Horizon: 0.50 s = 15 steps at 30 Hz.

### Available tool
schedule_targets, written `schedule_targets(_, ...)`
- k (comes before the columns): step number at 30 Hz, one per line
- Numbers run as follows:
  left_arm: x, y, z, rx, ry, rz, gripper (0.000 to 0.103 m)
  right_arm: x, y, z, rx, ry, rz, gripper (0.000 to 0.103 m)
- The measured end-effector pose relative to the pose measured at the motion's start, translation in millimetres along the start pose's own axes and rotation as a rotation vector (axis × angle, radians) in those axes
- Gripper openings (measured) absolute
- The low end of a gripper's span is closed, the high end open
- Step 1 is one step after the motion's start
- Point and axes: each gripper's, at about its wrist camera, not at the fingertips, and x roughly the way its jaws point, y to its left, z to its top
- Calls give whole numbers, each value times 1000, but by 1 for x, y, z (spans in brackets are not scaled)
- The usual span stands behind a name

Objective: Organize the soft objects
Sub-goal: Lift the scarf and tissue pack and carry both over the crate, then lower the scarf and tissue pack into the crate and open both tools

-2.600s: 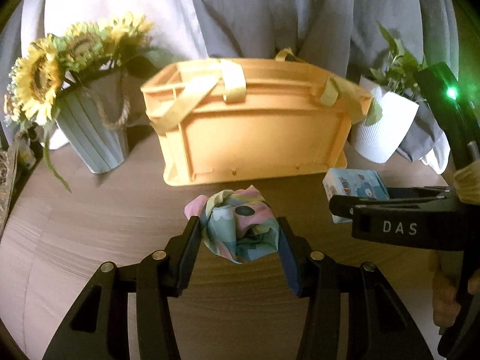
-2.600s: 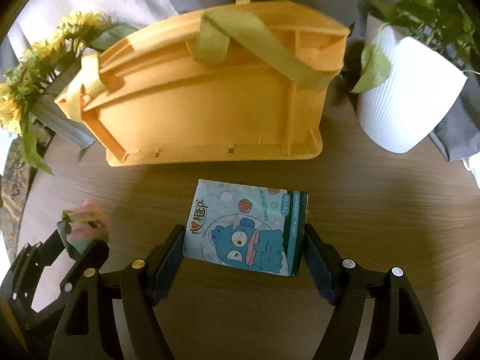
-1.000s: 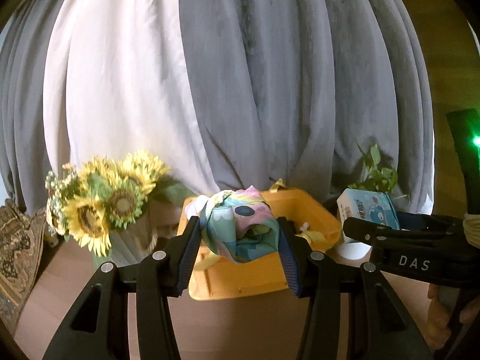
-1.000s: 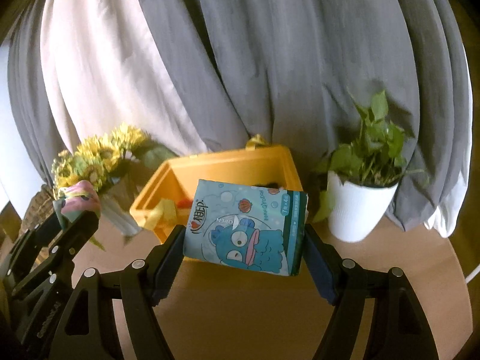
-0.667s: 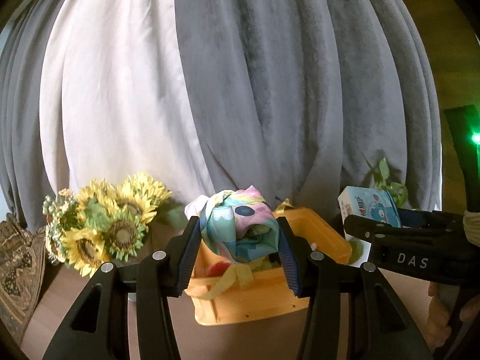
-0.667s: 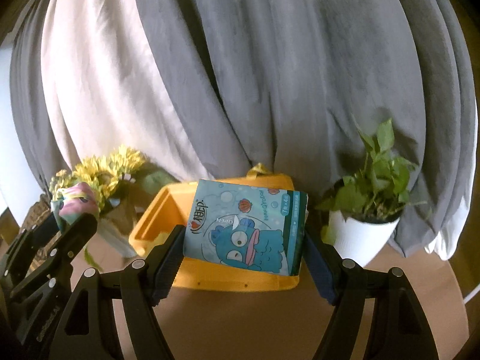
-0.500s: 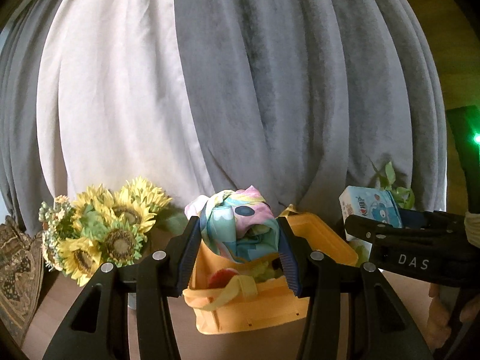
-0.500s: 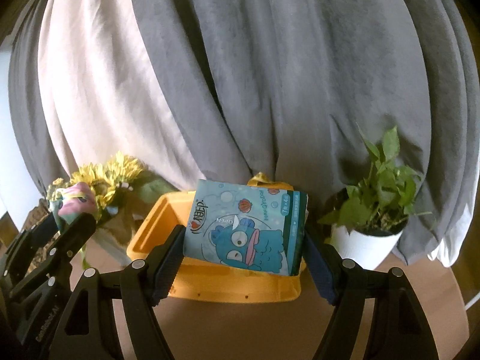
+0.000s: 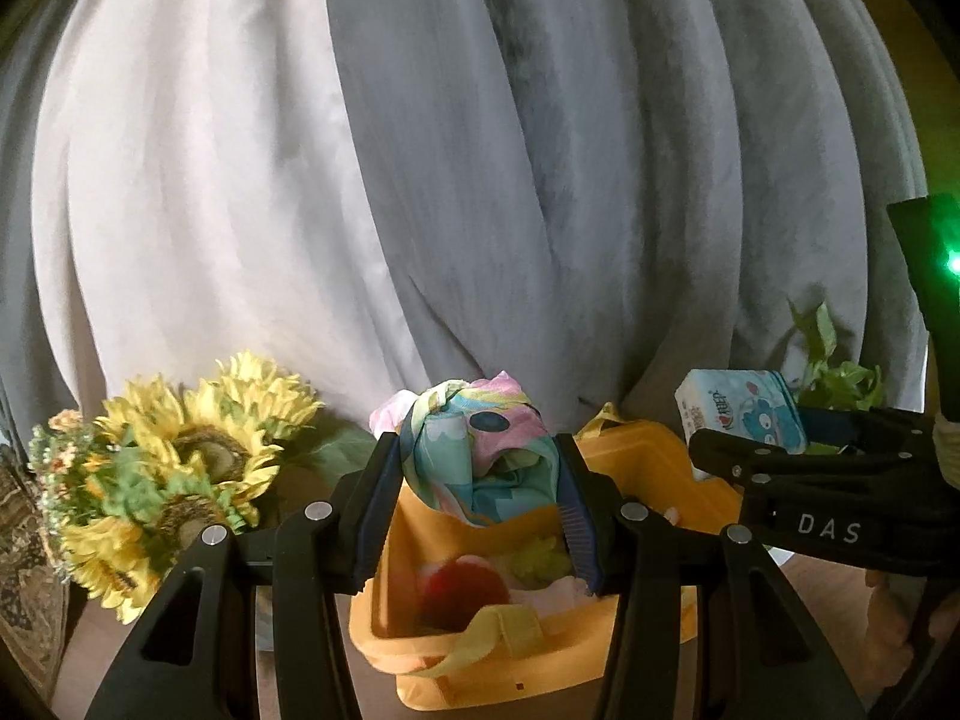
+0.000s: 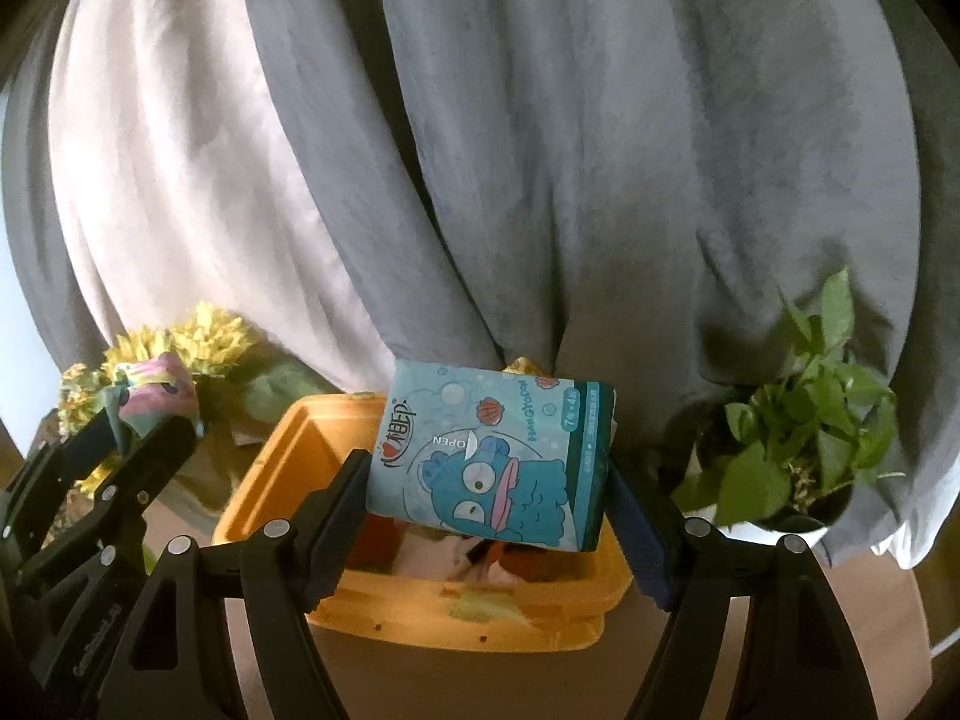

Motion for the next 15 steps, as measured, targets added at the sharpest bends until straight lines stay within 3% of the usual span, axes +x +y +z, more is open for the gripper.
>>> schedule_targets(15,80,6,-7,-42,191,-65,49,74,-3,10,-36,149,-17,76)
